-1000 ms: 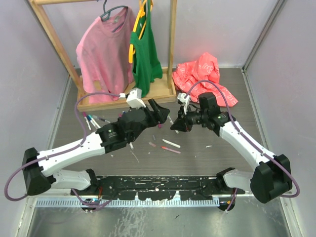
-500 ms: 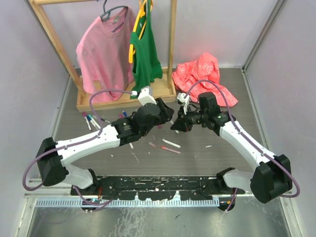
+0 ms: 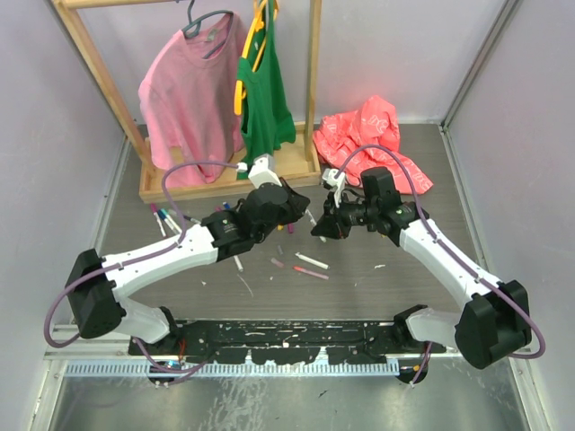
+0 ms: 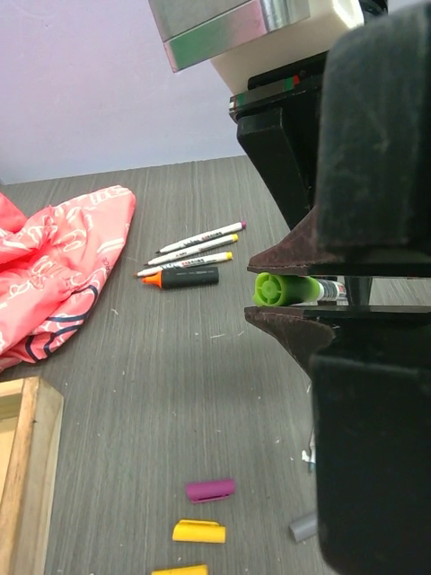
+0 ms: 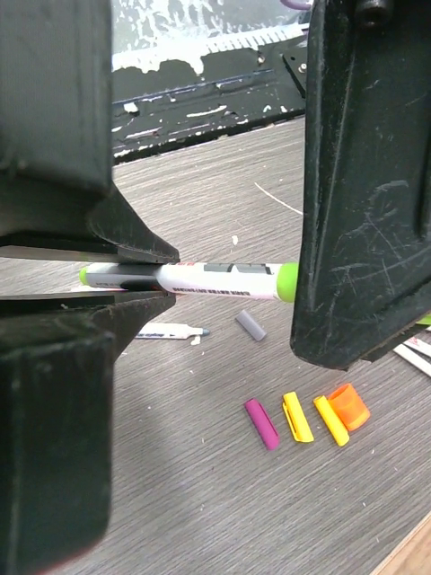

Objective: Open the pen caps
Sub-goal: Open the pen cap from the pen.

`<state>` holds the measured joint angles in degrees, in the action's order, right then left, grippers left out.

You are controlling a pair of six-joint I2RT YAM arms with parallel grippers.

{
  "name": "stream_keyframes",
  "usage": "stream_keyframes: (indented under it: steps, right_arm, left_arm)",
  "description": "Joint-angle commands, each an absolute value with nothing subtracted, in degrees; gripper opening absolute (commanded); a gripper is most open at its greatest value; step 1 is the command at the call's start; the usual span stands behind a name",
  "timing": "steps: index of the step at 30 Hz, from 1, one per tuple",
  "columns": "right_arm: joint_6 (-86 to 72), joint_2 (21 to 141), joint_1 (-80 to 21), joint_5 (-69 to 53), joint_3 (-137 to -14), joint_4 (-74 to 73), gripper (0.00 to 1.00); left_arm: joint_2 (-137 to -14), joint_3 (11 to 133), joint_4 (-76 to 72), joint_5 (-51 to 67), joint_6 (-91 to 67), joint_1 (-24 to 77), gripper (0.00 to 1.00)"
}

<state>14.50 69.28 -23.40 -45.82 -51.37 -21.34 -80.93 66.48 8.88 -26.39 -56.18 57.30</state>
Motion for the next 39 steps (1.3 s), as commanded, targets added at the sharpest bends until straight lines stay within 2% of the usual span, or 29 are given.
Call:
stream_keyframes:
  steps: [1, 4, 6, 14, 18, 20, 22, 23, 24, 26, 29, 33, 35, 37, 39]
  right_arm:
    - [15.6, 69.7, -23.9, -48.7, -54.4, -21.6, 0.17]
    - [14.7, 70.1, -23.8, -51.1, -54.8, -21.9, 0.32]
    - [14.1, 70.5, -23.8, -53.1, -55.1, -21.8, 0.37]
    - [12.7, 71.8, -23.4, -57.7, -55.4, -21.9, 0.39]
    - [12.4, 72.1, -23.4, -58.3, -55.4, -21.9, 0.33]
    - [12.3, 72.1, -23.4, -58.5, -55.5, -21.9, 0.24]
    - [12.3, 72.1, -23.4, -58.4, -55.5, -21.9, 0.11]
    - [12.3, 72.1, -23.4, -58.2, -55.5, -21.9, 0.05]
    - [12.3, 72.1, -23.4, -57.9, -55.5, -21.9, 0.01]
    - [12.3, 71.9, -23.4, -57.1, -55.5, -21.8, 0.01]
    - [12.4, 71.6, -23.4, -56.1, -55.4, -21.8, 0.01]
    - [12.5, 71.5, -23.4, -55.1, -55.4, -21.8, 0.01]
    - [12.6, 71.5, -23.4, -54.8, -55.4, -21.8, 0.01]
    - [12.7, 71.6, -23.4, -54.4, -55.3, -21.9, 0.01]
    - [12.7, 71.5, -23.4, -54.1, -55.3, -21.9, 0.01]
  left_arm:
    - [-79.7, 65.3, 2.9, -24.1, -56.6, 56.7, 0.00]
    - [-77.9, 61.5, -2.4, -22.9, -55.8, 56.6, 0.00]
    - [-76.4, 58.1, -7.5, -21.9, -54.9, 56.6, 0.00]
    - [-73.2, 50.8, -19.4, -19.8, -52.1, 56.6, 0.00]
    - [-71.1, 49.1, -22.2, -19.0, -51.9, 56.7, 0.00]
    - [-71.3, 48.9, -22.6, -18.9, -51.9, 56.6, 0.00]
    - [-71.2, 48.7, -22.7, -18.9, -52.0, 56.6, 0.00]
    - [-71.2, 48.6, -22.5, -19.1, -52.3, 56.5, 0.05]
    - [-71.1, 48.6, -22.2, -19.5, -52.7, 56.5, 0.14]
    - [-71.0, 48.7, -21.1, -20.3, -53.3, 56.5, 0.29]
    - [-71.4, 50.0, -18.2, -21.0, -53.9, 56.6, 0.33]
    - [-72.3, 51.8, -15.6, -20.4, -54.6, 56.6, 0.32]
    - [-74.0, 52.2, -15.7, -19.7, -54.8, 56.5, 0.29]
    - [-74.7, 52.6, -15.8, -19.1, -54.9, 56.6, 0.22]
    - [-74.9, 52.8, -15.8, -18.9, -54.9, 56.7, 0.20]
